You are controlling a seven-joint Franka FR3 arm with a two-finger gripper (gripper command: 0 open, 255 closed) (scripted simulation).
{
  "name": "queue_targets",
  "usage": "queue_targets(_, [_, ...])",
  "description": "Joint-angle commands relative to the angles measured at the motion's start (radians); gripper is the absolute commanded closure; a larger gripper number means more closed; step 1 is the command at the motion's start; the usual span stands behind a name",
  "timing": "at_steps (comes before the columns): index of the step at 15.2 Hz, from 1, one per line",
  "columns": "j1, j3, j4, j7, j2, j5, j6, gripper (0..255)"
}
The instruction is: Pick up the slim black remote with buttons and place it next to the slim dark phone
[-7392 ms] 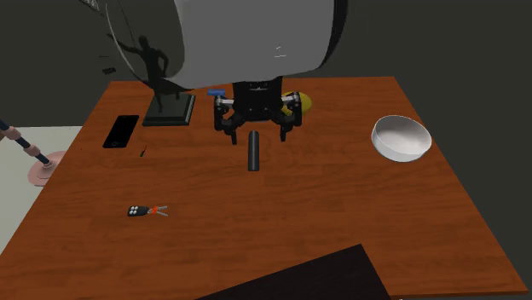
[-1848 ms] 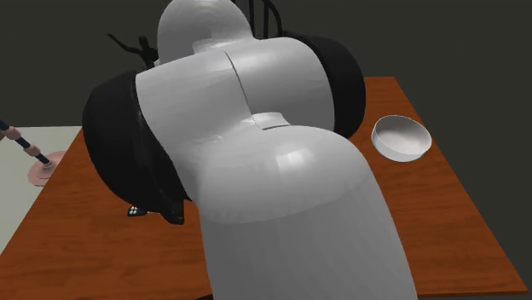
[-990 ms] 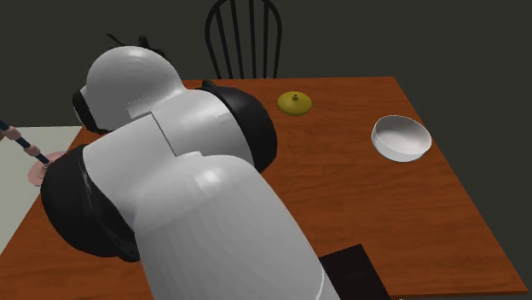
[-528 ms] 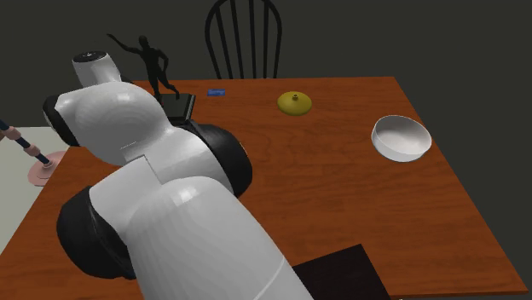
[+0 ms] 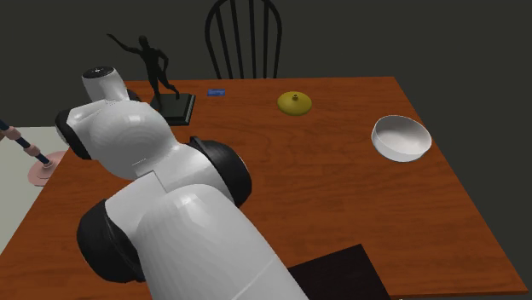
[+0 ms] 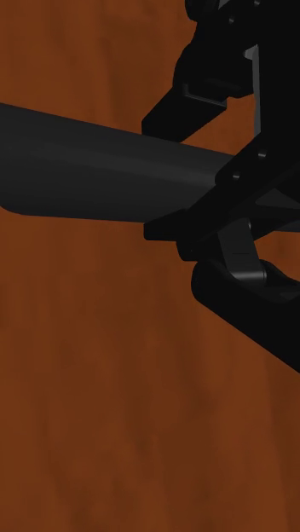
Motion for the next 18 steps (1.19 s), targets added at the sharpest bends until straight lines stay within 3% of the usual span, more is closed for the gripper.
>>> queue_targets(1, [-0.001,0.0,0.019,-0.001,0.025,0.0,0.007,255])
queue_targets(4, [-0.002,0.001,0.089,0.0,0.091,-0.001,0.003,255])
queue_targets(12, [-0.002,0.001,0.089,0.0,0.091,-0.001,0.003,255])
queue_targets(13, [-0.002,0.001,0.087,0.0,0.09,-0.001,0.003,0])
queue_targets(18, [-0.002,0.001,0.089,0.0,0.091,-0.001,0.003,0])
